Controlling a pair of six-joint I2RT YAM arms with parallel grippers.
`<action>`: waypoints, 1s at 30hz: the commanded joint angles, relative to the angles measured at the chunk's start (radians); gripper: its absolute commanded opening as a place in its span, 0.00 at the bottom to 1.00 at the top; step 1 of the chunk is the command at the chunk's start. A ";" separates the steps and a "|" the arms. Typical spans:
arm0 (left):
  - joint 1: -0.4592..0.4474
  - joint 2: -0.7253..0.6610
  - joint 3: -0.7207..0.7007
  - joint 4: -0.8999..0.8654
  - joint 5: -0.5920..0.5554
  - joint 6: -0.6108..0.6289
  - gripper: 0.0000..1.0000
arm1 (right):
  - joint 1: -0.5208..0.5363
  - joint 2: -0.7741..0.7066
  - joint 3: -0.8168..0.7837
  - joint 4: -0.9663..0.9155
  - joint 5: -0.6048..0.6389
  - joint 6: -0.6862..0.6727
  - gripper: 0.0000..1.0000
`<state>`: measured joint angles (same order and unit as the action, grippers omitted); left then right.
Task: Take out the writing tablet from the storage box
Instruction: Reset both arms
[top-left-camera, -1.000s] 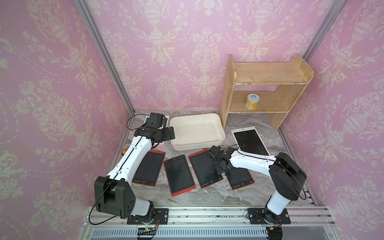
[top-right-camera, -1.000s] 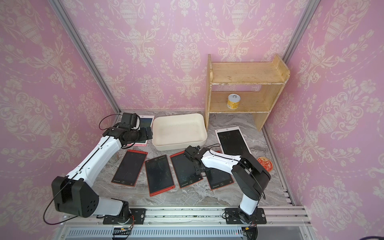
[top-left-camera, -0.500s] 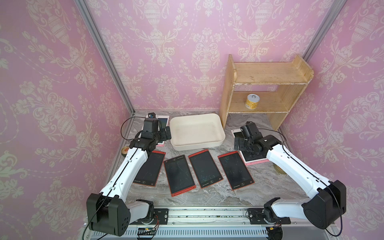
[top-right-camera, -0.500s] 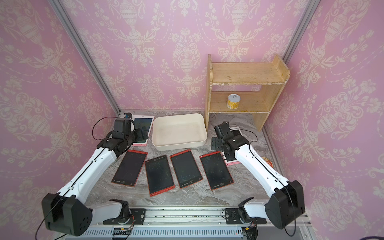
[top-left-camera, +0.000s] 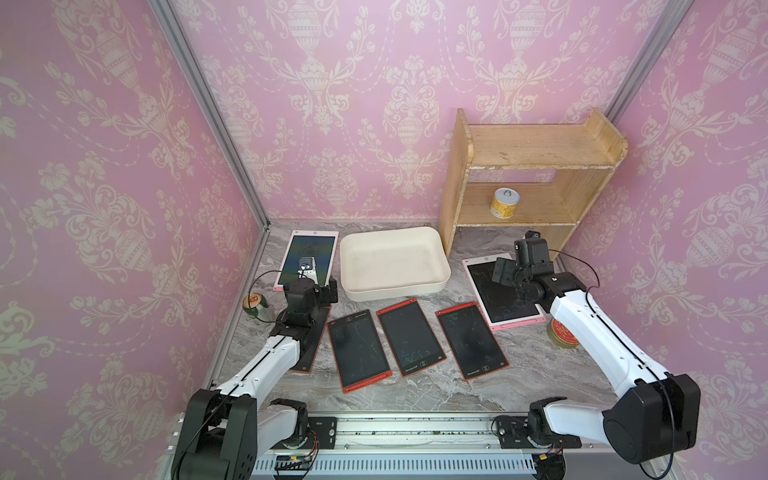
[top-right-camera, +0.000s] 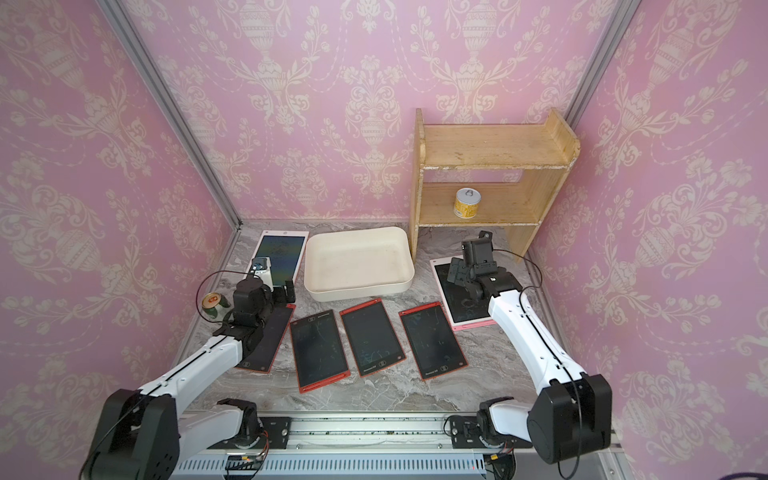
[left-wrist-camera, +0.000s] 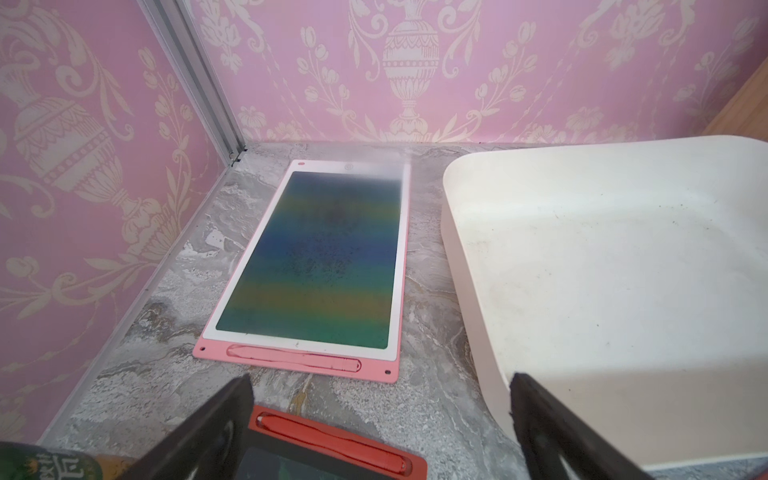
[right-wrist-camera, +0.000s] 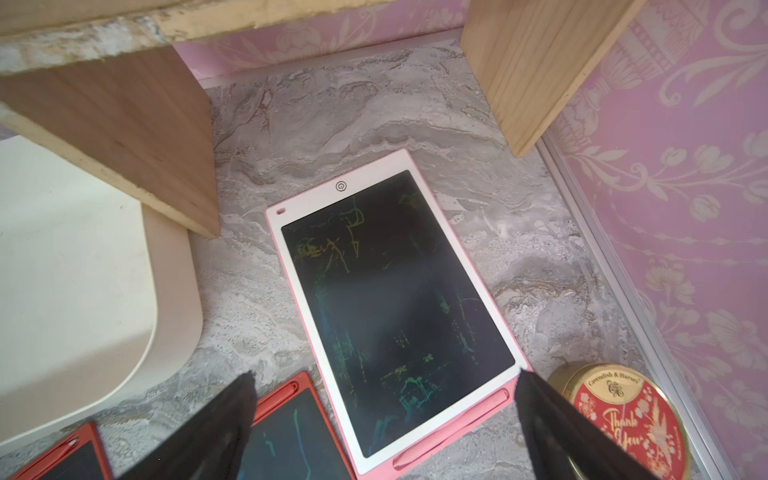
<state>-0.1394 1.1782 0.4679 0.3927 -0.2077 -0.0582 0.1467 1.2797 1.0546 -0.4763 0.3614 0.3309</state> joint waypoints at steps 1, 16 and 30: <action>0.007 0.047 -0.028 0.175 -0.053 0.084 0.99 | -0.020 -0.013 -0.045 0.122 -0.019 -0.052 1.00; 0.039 0.378 -0.120 0.583 -0.066 0.147 0.99 | -0.060 -0.031 -0.372 0.594 -0.027 -0.209 1.00; 0.145 0.460 -0.120 0.642 0.102 0.057 0.99 | -0.091 -0.042 -0.586 0.876 -0.158 -0.260 1.00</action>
<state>-0.0029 1.6314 0.3557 0.9806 -0.1612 0.0250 0.0608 1.2682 0.5003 0.2867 0.2424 0.0956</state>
